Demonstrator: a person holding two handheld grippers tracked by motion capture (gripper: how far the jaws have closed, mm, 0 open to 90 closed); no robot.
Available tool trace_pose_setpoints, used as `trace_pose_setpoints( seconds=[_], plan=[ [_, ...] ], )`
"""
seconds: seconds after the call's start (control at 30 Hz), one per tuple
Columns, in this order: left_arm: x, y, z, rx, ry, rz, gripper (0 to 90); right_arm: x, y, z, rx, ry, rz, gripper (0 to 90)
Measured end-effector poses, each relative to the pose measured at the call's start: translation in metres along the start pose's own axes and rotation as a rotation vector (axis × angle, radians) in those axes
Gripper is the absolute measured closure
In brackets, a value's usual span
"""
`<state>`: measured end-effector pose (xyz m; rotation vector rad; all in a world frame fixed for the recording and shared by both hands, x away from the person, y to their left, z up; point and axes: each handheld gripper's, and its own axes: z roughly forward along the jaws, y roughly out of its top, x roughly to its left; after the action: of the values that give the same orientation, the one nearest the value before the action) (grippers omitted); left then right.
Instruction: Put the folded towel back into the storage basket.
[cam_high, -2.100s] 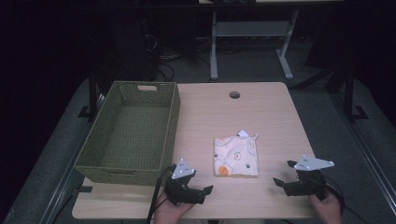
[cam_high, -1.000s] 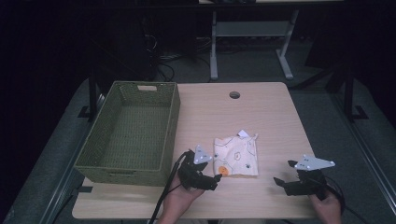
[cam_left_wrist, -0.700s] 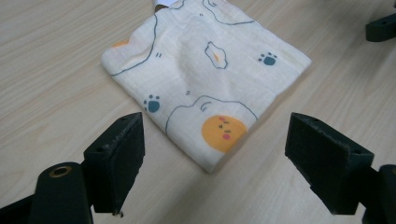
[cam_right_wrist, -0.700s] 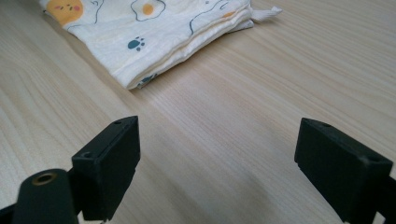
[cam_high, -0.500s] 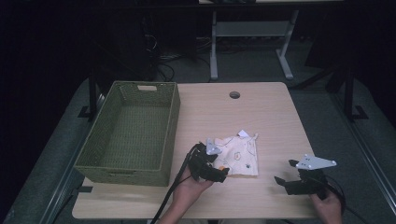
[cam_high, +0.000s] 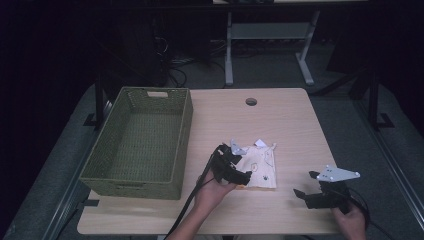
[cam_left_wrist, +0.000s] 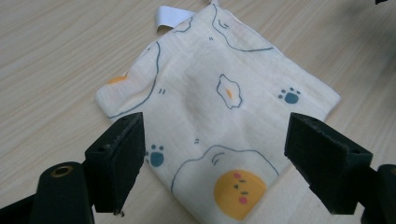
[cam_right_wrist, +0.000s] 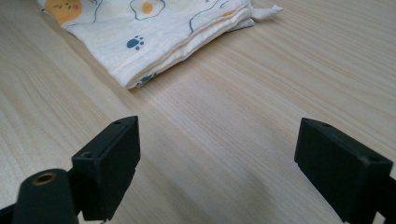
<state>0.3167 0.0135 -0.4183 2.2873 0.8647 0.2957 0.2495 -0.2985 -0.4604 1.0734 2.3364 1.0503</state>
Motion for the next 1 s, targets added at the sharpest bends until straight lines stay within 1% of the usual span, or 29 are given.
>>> trace_pose_setpoints(
  seconds=[0.03, 0.07, 0.17, 0.2, 0.27, 0.3, 0.4, 0.43, 0.5, 0.6, 0.63, 0.67, 0.73, 0.77, 0.8, 0.83, 0.87, 0.9, 0.93, 0.97, 1.0],
  plan=[
    [0.001, 0.003, 0.004, 0.007, 0.000, -0.002, 21.1, 0.000, 0.000, 0.000, 0.000, 0.001, 0.002, 13.6],
    [0.001, 0.003, 0.004, 0.007, 0.000, -0.002, 21.1, 0.000, 0.000, 0.000, 0.000, 0.001, 0.002, 13.6],
    [0.001, 0.008, 0.014, 0.018, 0.007, -0.001, 21.2, -0.001, 0.000, 0.000, -0.003, 0.000, 0.003, 13.6],
    [0.001, 0.008, 0.014, 0.018, 0.007, -0.001, 21.2, -0.001, 0.000, 0.000, -0.003, 0.000, 0.003, 13.6],
    [0.001, 0.011, 0.019, 0.023, 0.005, 0.000, 21.2, -0.001, 0.000, -0.001, -0.004, 0.000, 0.005, 13.6],
    [0.000, 0.013, 0.025, 0.038, 0.013, 0.013, 21.2, -0.001, -0.001, -0.001, -0.005, 0.000, 0.005, 13.6],
    [-0.001, 0.015, 0.029, 0.047, 0.013, 0.013, 21.2, -0.001, -0.001, -0.001, -0.006, -0.001, 0.005, 13.6],
    [-0.003, 0.017, 0.034, 0.045, 0.021, 0.015, 21.3, -0.001, -0.001, -0.001, -0.007, -0.001, 0.006, 13.6],
    [-0.003, 0.018, 0.036, 0.049, 0.025, 0.021, 21.6, -0.001, -0.001, -0.001, -0.008, -0.002, 0.006, 13.6],
    [-0.002, 0.021, 0.042, 0.059, 0.026, 0.011, 22.1, -0.002, -0.001, -0.002, -0.009, -0.002, 0.008, 13.6],
    [0.001, 0.022, 0.047, 0.069, 0.017, 0.002, 22.5, -0.002, -0.001, -0.002, -0.010, -0.003, 0.009, 13.6],
    [0.001, 0.022, 0.047, 0.069, 0.017, 0.002, 22.6, -0.002, -0.001, -0.002, -0.010, -0.003, 0.009, 13.6],
    [0.004, 0.021, 0.056, 0.085, 0.013, -0.021, 23.7, -0.002, -0.001, -0.002, -0.012, -0.001, 0.010, 13.6],
    [0.005, 0.020, 0.058, 0.097, 0.012, -0.022, 24.1, -0.002, -0.001, -0.002, -0.011, -0.002, 0.010, 13.6],
    [0.005, 0.020, 0.058, 0.097, 0.012, -0.022, 24.6, -0.002, -0.001, -0.002, -0.011, -0.002, 0.010, 13.6],
    [0.004, 0.018, 0.063, 0.120, 0.019, -0.015, 25.5, -0.002, -0.001, -0.002, -0.011, -0.002, 0.011, 13.6],
    [0.004, 0.017, 0.065, 0.125, 0.025, -0.013, 25.7, -0.002, -0.001, -0.002, -0.012, -0.003, 0.011, 13.7],
    [0.003, 0.017, 0.066, 0.116, 0.029, -0.014, 25.7, -0.002, -0.001, -0.002, -0.011, -0.002, 0.010, 13.6],
    [0.003, 0.017, 0.066, 0.116, 0.029, -0.014, 26.2, -0.002, -0.001, -0.002, -0.011, -0.002, 0.010, 13.6],
    [0.001, 0.017, 0.066, 0.114, 0.042, -0.015, 27.1, -0.002, -0.001, -0.002, -0.011, -0.001, 0.010, 13.6],
    [0.001, 0.017, 0.066, 0.114, 0.042, -0.015, 28.6, -0.001, -0.001, -0.002, -0.012, -0.001, 0.010, 13.6]
  ],
)
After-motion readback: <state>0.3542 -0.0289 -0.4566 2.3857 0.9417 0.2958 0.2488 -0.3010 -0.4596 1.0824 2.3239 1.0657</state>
